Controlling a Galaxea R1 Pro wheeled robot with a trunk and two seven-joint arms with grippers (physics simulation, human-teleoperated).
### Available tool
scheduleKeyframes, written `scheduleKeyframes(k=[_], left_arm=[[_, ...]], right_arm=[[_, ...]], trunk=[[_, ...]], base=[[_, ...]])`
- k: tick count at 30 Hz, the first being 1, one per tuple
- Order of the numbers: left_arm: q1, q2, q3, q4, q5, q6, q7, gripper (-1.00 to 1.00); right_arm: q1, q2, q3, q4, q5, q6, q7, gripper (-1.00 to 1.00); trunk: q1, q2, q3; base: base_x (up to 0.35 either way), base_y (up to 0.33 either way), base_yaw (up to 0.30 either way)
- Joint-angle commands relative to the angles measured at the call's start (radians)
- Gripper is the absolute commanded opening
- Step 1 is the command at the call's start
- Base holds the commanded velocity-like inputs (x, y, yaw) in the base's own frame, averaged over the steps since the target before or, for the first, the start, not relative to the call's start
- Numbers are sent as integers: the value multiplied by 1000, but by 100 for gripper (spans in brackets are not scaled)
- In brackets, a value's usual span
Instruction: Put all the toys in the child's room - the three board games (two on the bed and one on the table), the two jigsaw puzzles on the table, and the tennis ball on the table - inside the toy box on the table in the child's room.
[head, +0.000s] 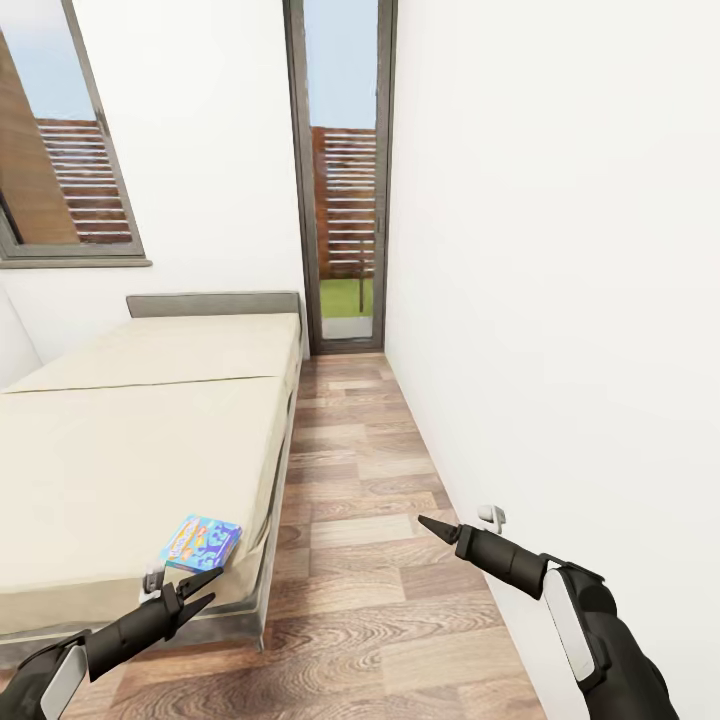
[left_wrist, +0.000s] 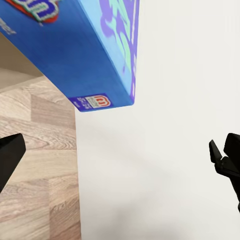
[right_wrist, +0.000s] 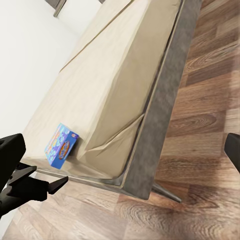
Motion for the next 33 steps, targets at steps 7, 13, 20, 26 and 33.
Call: scheduleKeyframes(k=[7,13,20,26,33], left_arm=[[-1,0,0,0,4,8,-2,100],[-1,0,1,0,3,8,-2,100],[-1,0,1,0,2,8,-2,100],[-1,0,2,0,2,8,-2,100],[-1,0,3,0,3,8,-2,100]], right_arm=[[-1,0,-1,2,-4,6,1,100],[-1,0,-1,3,-4,5,1,100],[-1,0,-1,3,-4,5,1,100],[-1,0,-1,3,-4,5,1,100],[-1,0,-1,3,-4,5,1,100]], trunk=[[0,0,-1],[0,0,-1],[0,0,-1],[0,0,-1],[0,0,-1]], base=[[76,-1,0],[82,0,0],[16,0,0],[3,0,0],[3,0,0]])
